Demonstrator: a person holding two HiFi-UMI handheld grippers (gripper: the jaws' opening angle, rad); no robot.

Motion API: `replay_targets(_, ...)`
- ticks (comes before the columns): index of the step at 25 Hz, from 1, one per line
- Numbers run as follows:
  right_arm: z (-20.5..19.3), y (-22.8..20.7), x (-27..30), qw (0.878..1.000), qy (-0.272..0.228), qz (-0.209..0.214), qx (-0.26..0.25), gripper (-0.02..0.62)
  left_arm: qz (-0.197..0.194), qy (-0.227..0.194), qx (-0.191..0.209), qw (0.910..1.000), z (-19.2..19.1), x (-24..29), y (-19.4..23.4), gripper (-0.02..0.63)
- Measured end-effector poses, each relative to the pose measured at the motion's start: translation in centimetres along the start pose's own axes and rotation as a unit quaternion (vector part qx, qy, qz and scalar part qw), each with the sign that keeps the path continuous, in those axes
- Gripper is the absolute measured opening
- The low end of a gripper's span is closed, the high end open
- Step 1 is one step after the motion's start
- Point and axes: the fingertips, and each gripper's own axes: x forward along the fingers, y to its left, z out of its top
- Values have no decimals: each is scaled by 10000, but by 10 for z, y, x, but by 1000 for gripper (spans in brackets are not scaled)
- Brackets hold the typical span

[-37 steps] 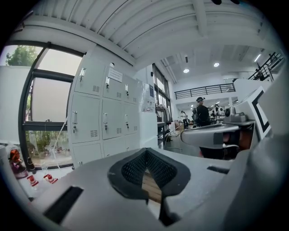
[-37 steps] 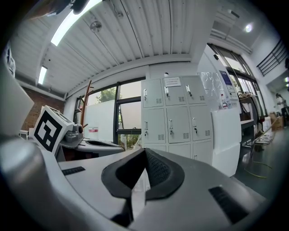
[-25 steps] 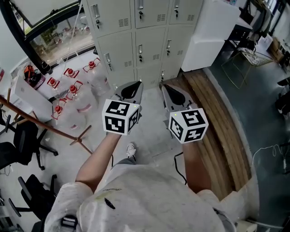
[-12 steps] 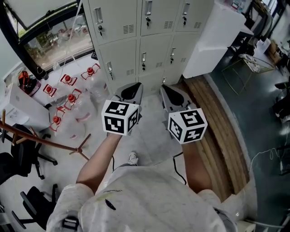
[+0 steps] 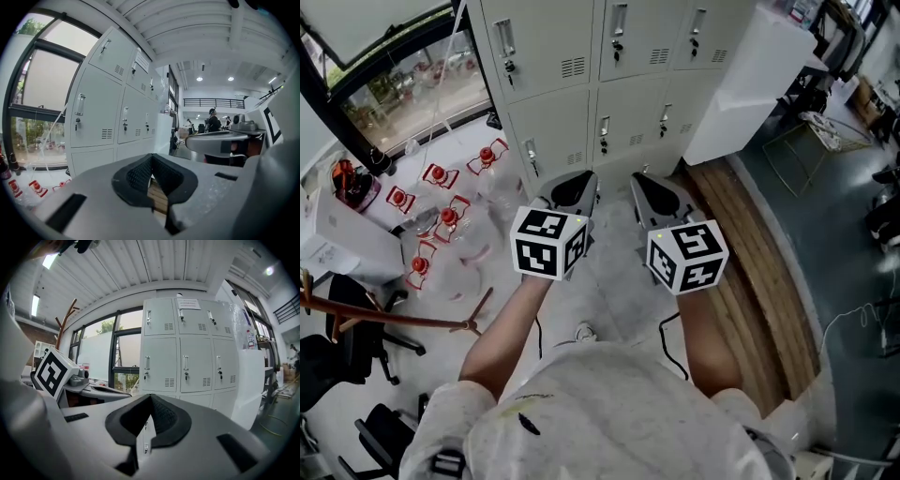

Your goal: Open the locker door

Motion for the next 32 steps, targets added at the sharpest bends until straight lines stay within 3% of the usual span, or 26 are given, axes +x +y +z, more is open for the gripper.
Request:
replay_targets(17,5,-36,46,9998,-71,-166,116,-5,-130,67,26,9999,13,47,34,6)
replay_targets(32,25,-117,127,9982,-285,520,7,-5,500,-31,-32,9987,47,145,76,6)
